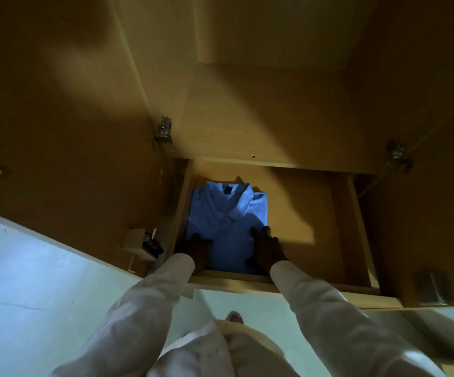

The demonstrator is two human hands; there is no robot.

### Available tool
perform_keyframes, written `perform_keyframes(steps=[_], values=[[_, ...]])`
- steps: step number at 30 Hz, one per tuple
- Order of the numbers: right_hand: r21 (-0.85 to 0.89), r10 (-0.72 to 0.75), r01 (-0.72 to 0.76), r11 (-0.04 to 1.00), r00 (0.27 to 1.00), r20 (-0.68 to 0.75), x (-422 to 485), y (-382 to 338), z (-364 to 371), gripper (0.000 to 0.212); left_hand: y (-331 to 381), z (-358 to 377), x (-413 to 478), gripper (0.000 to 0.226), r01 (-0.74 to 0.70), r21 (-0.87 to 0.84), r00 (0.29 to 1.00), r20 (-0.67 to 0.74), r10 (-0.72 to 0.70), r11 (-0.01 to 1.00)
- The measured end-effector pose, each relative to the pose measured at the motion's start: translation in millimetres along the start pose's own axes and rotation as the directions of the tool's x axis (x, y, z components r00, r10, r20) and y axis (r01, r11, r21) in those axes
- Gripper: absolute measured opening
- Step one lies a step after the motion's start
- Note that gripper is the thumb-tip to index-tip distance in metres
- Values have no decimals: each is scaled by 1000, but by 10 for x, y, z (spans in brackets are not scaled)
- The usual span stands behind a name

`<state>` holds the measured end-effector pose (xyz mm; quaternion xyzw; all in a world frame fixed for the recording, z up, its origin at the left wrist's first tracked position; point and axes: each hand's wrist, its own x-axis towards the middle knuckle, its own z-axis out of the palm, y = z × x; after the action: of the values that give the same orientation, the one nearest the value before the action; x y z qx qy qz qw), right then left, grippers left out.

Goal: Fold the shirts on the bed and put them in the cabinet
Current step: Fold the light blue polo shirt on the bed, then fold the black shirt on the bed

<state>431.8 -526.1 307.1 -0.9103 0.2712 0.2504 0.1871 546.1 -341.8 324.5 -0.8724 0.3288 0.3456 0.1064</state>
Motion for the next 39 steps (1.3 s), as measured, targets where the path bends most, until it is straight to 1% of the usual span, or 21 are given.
perform_keyframes(steps=[5, 7, 9, 10, 12, 13, 14, 16, 18, 19, 20, 21, 23, 25, 27, 29, 31, 33, 35, 37, 39], values=[[39, 19, -19, 999, 1000, 9, -64, 5, -33, 105, 54, -59, -89, 45, -12, -52, 1000, 19, 13, 999], [115, 40, -36, 993, 999, -35, -205, 15, -86, 100, 46, -54, -153, 42, -30, -145, 997, -71, 20, 989], [248, 54, -16, 969, 987, -149, -423, 22, -156, 93, 56, -51, -234, 41, -122, -293, 960, -278, 38, 948], [308, 71, 2, 951, 971, -227, -597, 28, -180, 88, 103, -52, -315, 39, -224, -358, 915, -396, 70, 907], [385, 99, 66, 921, 914, -394, -972, 19, -208, 77, 238, -61, -518, 33, -457, -400, 776, -615, 137, 794], [427, 125, 106, 898, 869, -479, -1217, 10, -160, 69, 333, -31, -671, 31, -562, -396, 704, -690, 168, 726], [450, 143, 159, 879, 812, -565, -1420, -9, -138, 60, 419, -9, -816, 29, -643, -394, 644, -742, 185, 657], [494, 215, 231, 838, 693, -688, -1894, -71, 49, 45, 533, 176, -1119, 25, -759, -387, 582, -764, 278, 524], [555, 295, 256, 792, 635, -714, -2296, -153, 315, 31, 573, 479, -1337, 21, -788, -445, 604, -690, 398, 425], [591, 336, 250, 767, 627, -702, -2444, -197, 467, 27, 569, 648, -1381, 20, -768, -501, 641, -618, 456, 400], [623, 379, 230, 748, 623, -685, -2586, -256, 681, 24, 545, 866, -1411, 21, -716, -568, 694, -518, 501, 405], [657, 418, 200, 727, 630, -655, -2674, -291, 874, 22, 528, 1059, -1404, 24, -637, -628, 757, -398, 518, 447], [708, 482, 112, 697, 659, -578, -2821, -386, 1320, 17, 458, 1480, -1384, 33, -480, -644, 845, -157, 512, 595], [757, 535, -1, 653, 708, -461, -2954, -460, 1861, 14, 405, 1964, -1422, 37, -383, -622, 856, 39, 515, 683], [801, 572, -89, 592, 746, -340, -3063, -526, 2333, 13, 314, 2383, -1481, 35, -321, -628, 840, 157, 520, 709], [826, 574, -153, 543, 786, -231, -3148, -548, 2808, 15, 245, 2797, -1521, 26, -284, -638, 825, 218, 521, 716], [838, 563, -222, 499, 818, -119, -3203, -528, 3207, 19, 211, 3161, -1524, 18, -245, -655, 828, 242, 506, 715], [832, 558, -290, 473, 830, -28, -3206, -449, 3658, 24, 204, 3622, -1456, 16, -225, -646, 835, 258, 486, 730], [808, 550, -358, 468, 834, 50, -3170, -349, 4114, 26, 198, 4133, -1321, 22, -236, -605, 845, 258, 468, 760], [799, 550, -378, 467, 832, 72, -3095, -224, 4576, 25, 230, 4654, -1158, 27, -238, -593, 850, 256, 460, 769], [813, 556, -353, 463, 830, 44, -3018, -110, 5022, 26, 265, 5157, -998, 21, -242, -599, 859, 233, 456, 763]])
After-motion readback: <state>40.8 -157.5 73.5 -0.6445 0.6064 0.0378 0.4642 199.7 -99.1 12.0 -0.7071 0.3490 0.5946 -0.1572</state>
